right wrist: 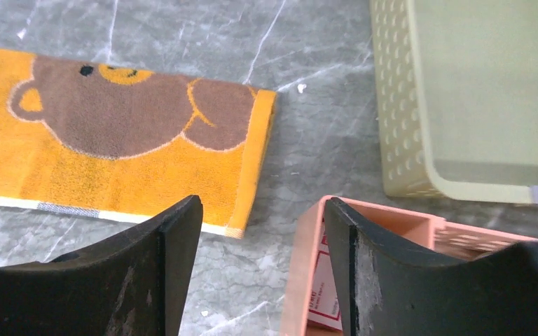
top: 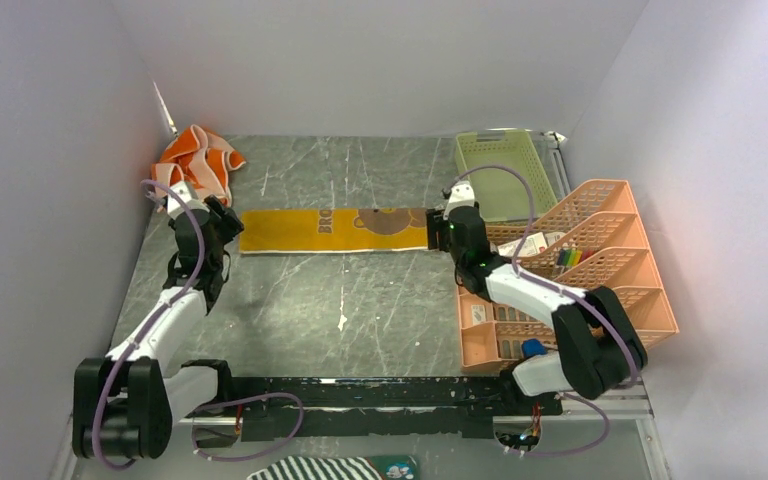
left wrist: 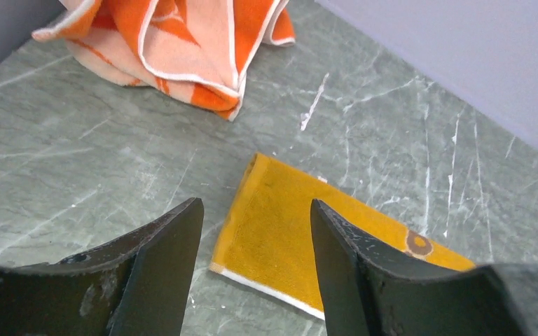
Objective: Roll the towels
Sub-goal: Fold the towel at the center of the board.
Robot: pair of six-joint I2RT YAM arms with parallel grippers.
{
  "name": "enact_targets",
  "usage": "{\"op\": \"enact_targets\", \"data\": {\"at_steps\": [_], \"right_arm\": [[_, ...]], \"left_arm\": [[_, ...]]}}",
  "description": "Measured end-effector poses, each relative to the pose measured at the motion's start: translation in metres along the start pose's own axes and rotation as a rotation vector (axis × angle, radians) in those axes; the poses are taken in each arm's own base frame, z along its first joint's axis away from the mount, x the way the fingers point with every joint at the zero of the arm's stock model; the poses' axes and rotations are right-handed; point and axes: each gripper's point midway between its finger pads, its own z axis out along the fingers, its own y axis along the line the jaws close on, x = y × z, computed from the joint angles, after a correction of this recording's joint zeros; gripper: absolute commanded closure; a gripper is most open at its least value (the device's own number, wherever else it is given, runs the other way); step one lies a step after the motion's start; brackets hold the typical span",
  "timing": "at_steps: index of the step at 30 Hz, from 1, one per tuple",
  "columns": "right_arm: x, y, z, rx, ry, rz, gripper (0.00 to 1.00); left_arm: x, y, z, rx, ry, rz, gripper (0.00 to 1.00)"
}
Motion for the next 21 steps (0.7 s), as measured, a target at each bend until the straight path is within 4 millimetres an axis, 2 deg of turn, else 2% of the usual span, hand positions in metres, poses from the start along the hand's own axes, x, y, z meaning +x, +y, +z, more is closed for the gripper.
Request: {"op": "enact_targets", "data": {"at_steps": [3, 6, 10, 12, 13, 15, 17, 18, 21], "right_arm": [[-0.012, -0.006, -0.013, -0.001, -0.055, 0.019, 0.35], [-0.033, -0.002, -0.017, -0.027, -0.114, 0.036, 0.35], [-0.065, 0.023, -0.003, -0.132, -0.122, 0.047, 0.34], [-0.085, 0.044, 0.012, -0.208, -0.112, 0.059, 0.34], [-0.091, 0.053, 0.019, -0.242, -0.107, 0.067, 0.34], [-0.088, 0.070, 0.028, -0.309, -0.076, 0.074, 0.34], [-0.076, 0.082, 0.033, -0.359, -0.025, 0.075, 0.34], [-0.068, 0.087, 0.035, -0.379, 0.004, 0.073, 0.34], [-0.043, 0.097, 0.035, -0.431, 0.089, 0.060, 0.34]], "left_arm": [[-0.013, -0.003, -0.005, 0.001, -0.014, 0.006, 0.32], [-0.021, -0.019, 0.005, 0.029, 0.029, 0.037, 0.33], [-0.017, -0.039, 0.036, 0.054, 0.148, 0.092, 0.35], [-0.006, -0.045, 0.058, 0.064, 0.234, 0.116, 0.38], [0.007, -0.043, 0.069, 0.068, 0.301, 0.122, 0.39], [0.028, -0.030, 0.083, 0.056, 0.397, 0.120, 0.39], [0.053, 0.000, 0.091, 0.011, 0.508, 0.104, 0.39], [0.066, 0.017, 0.092, -0.017, 0.564, 0.090, 0.38], [0.091, 0.051, 0.085, -0.064, 0.680, 0.064, 0.38]]}}
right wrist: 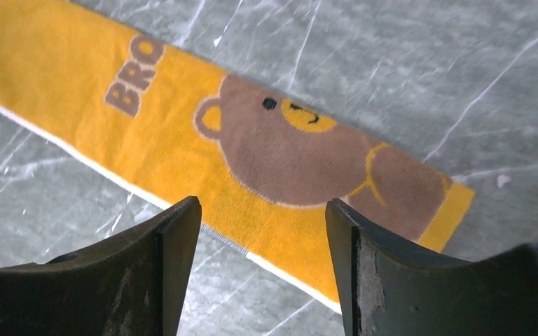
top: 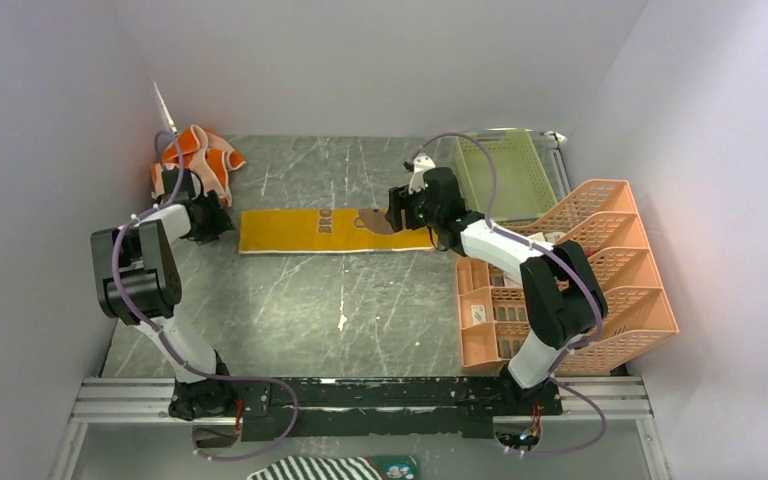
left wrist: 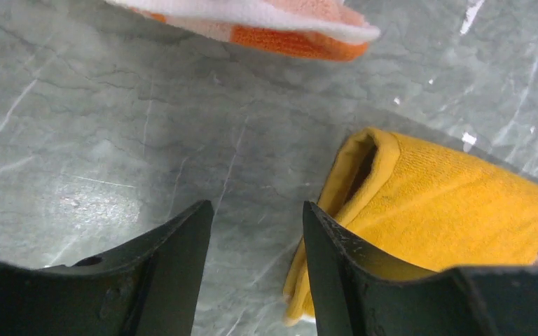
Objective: Roll the towels
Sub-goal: Fold the towel at the center of the board.
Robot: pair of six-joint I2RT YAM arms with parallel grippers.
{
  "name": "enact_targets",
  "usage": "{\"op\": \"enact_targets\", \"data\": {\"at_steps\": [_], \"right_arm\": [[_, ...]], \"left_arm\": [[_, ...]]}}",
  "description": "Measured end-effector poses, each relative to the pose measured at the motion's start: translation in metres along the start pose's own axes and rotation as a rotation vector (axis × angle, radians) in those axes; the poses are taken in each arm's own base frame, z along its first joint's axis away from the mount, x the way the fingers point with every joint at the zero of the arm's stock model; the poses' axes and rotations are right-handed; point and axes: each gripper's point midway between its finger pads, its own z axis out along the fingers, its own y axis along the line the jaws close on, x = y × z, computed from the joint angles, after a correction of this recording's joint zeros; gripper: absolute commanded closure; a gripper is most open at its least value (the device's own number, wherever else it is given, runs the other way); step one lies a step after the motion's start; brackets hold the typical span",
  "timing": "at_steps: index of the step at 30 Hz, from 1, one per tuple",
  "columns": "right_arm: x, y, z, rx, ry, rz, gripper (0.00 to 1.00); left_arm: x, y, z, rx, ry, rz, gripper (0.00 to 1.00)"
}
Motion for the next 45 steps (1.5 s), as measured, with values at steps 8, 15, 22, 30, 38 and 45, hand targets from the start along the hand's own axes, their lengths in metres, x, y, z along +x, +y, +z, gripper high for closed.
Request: {"op": "enact_targets", "data": {"at_steps": [8, 15, 22, 30, 38, 45], "right_arm": [[0.022, 0.012, -0.002, -0.080, 0.065, -0.009, 0.34], [0.068, 0.015, -0.010, -0.113, 0.156, 0.012, 0.33], [0.076, 0.019, -0.013, -0.140, 0.160, 0.021, 0.33], [0.075, 0.025, -0.014, -0.171, 0.152, 0.025, 0.33], [0.086, 0.026, -0.016, -0.185, 0.173, 0.029, 0.33], [0.087, 0.028, -0.017, -0.196, 0.176, 0.031, 0.33]], "left_arm": [[0.004, -0.013, 0.007, 0.130, 0.094, 0.070, 0.39], [0.002, -0.016, 0.004, 0.240, 0.118, 0.054, 0.38], [0.008, 0.012, -0.015, 0.362, 0.132, -0.069, 0.40], [0.026, -0.029, -0.028, 0.584, 0.170, 0.022, 0.40], [0.040, -0.031, -0.018, 0.517, 0.205, 0.092, 0.39], [0.027, -0.017, -0.012, 0.412, 0.168, 0.110, 0.40]]}}
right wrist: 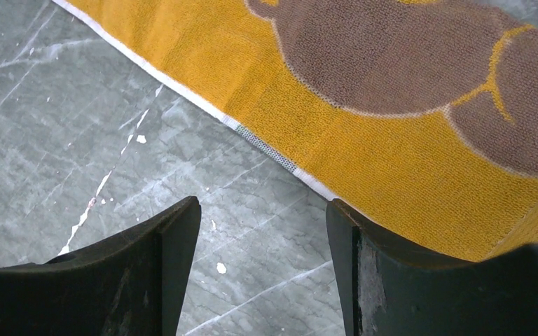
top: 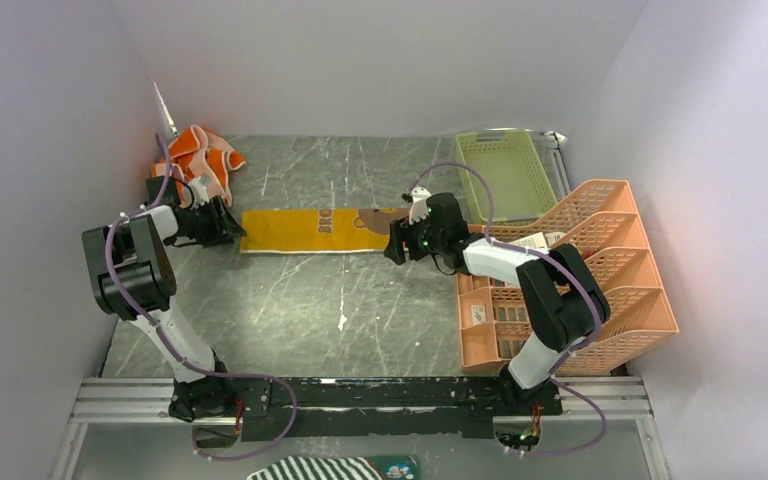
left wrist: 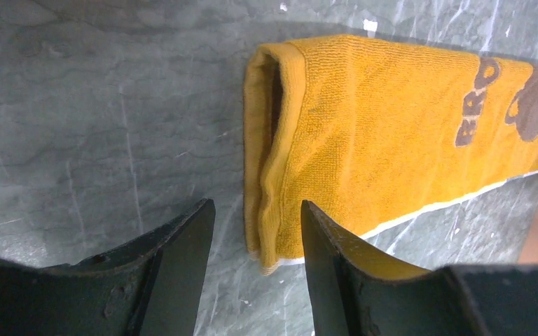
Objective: Roll the towels
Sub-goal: Fold the towel at the center of the board.
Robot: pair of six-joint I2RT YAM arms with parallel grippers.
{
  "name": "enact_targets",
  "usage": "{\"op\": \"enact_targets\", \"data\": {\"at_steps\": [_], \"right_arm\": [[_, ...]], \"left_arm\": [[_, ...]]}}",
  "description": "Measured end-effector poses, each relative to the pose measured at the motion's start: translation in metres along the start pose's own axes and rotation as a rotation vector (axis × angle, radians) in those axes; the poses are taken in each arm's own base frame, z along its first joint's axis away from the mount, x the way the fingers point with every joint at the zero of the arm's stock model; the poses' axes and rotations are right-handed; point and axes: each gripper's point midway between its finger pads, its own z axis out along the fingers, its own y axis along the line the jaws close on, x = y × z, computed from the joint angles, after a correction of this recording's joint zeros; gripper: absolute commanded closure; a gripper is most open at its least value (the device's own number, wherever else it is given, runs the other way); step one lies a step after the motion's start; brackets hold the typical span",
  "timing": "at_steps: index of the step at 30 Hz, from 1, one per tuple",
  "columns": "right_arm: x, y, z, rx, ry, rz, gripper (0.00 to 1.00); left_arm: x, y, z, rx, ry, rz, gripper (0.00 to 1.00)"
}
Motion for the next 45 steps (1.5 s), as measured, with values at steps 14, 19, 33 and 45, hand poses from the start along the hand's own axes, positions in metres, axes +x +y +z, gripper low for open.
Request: {"op": "enact_targets", "data": {"at_steps": [14, 19, 33, 45], "right_arm": [[0.000, 0.001, 0.000, -0.007, 0.002, 0.000, 0.34], [0.001, 0.001, 0.000, -0.006, 0.004, -0.002, 0.33], [-0.013, 0.005, -0.014, -0.003, -0.031, -0.033, 0.33], [-0.021, 0.014, -0.026, -0.022, -0.052, -0.018, 0.33]], "left_arm": [[-0.002, -0.010, 0.011, -0.058, 0.020, 0.089, 0.44], [-0.002, -0.011, 0.017, -0.131, 0.037, 0.132, 0.55], [-0.004, 0.004, 0.015, -0.301, 0.038, 0.130, 0.93], [-0.006, 0.068, -0.075, -0.616, -0.102, -0.115, 0.94]]}}
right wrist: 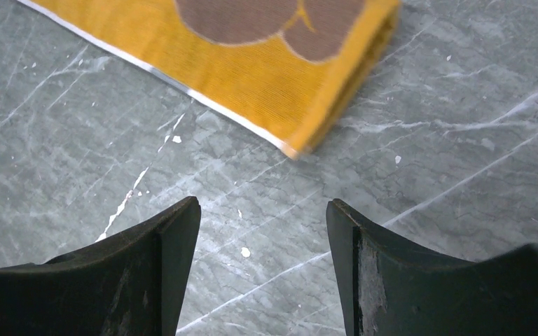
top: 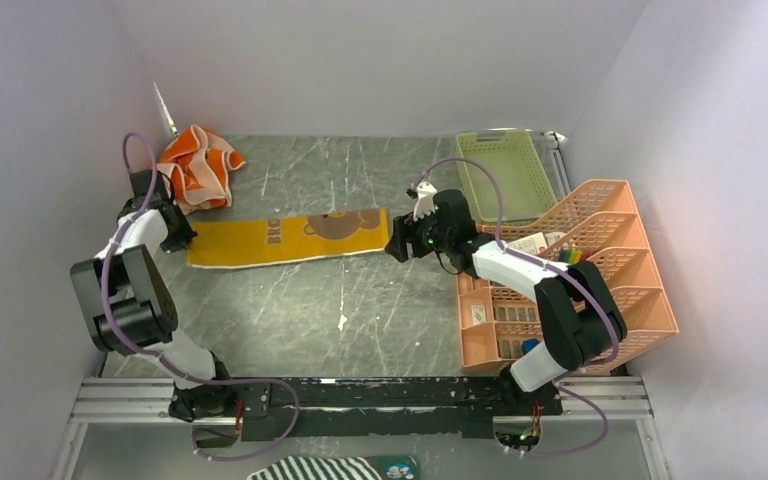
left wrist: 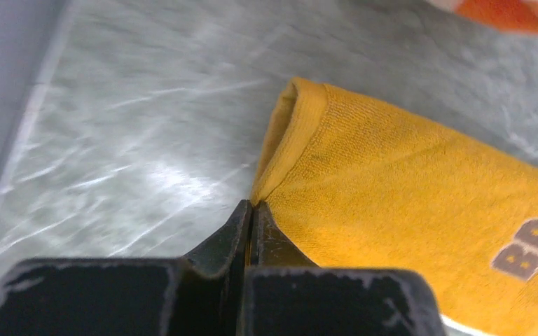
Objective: Roll the towels
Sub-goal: Fold the towel at the center of the board.
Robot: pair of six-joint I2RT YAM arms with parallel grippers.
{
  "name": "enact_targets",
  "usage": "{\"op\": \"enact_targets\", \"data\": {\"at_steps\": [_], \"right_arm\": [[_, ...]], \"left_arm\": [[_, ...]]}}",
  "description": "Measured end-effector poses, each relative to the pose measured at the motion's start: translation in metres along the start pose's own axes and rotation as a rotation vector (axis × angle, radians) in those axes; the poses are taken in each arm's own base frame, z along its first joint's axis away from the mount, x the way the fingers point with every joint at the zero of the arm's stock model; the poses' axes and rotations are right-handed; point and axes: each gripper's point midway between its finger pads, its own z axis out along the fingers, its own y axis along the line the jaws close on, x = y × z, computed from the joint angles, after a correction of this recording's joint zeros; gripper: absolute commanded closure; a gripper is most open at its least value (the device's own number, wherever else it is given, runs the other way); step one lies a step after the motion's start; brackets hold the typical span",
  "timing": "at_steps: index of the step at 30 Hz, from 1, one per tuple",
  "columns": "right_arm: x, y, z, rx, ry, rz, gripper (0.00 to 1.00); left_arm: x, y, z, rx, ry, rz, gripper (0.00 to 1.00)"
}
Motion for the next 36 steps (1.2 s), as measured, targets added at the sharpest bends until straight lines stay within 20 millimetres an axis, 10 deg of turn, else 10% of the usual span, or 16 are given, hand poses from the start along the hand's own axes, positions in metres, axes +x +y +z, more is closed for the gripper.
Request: {"op": "enact_targets", "data": {"at_steps": [7, 10, 28, 36], "right_arm": [[0.007, 0.000, -0.001, 0.014, 0.027, 0.031, 0.34], [0.010, -0.002, -0.002, 0.029, 0.042, 0.042, 0.33], [0.003, -0.008, -0.018, 0.100, 0.055, 0.049, 0.33], [0.006, -0.009, -0.022, 0.113, 0.069, 0.045, 0.33]], "left_arm": [[-0.006, 0.035, -0.034, -0.266, -0.046, -0.148, 0.93], [0.002, 0.021, -0.037, -0.324, 0.021, -0.136, 0.93], [0.078, -0.267, -0.059, 0.158, 0.243, 0.275, 0.93], [0.098, -0.339, -0.055, 0.309, 0.302, 0.292, 0.93]]}}
